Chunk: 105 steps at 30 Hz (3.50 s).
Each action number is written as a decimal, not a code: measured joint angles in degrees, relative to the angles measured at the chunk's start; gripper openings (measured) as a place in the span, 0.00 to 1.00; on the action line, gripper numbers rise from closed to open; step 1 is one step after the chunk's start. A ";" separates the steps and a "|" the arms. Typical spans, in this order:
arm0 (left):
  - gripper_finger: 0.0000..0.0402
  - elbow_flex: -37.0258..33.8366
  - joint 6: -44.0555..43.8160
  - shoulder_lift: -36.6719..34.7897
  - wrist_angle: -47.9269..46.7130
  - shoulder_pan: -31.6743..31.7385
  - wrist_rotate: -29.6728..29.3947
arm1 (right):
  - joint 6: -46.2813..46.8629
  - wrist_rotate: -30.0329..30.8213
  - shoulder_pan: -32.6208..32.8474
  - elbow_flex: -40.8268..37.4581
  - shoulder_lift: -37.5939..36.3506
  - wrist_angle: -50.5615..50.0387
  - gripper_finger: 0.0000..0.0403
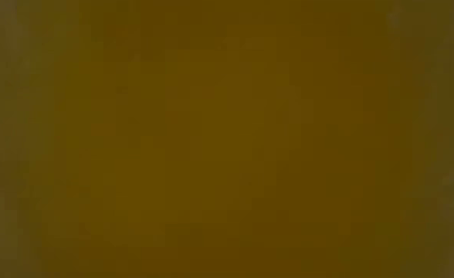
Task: Pick & Place Mini bowls
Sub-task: Stack the green printed bowl on top of the green printed bowl on the shelf
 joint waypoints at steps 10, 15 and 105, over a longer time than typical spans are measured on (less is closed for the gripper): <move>0.01 1.17 6.72 0.01 -1.81 -4.18 -6.14 | 7.87 -7.00 0.07 2.12 16.41 6.27 0.01; 0.01 1.17 8.03 -0.16 -2.53 -4.16 -9.96 | 8.34 -4.91 0.04 15.16 36.30 6.99 0.01; 0.01 0.56 12.48 -3.37 -2.42 -7.90 -12.31 | -5.02 1.32 -26.08 87.30 58.83 -61.75 0.04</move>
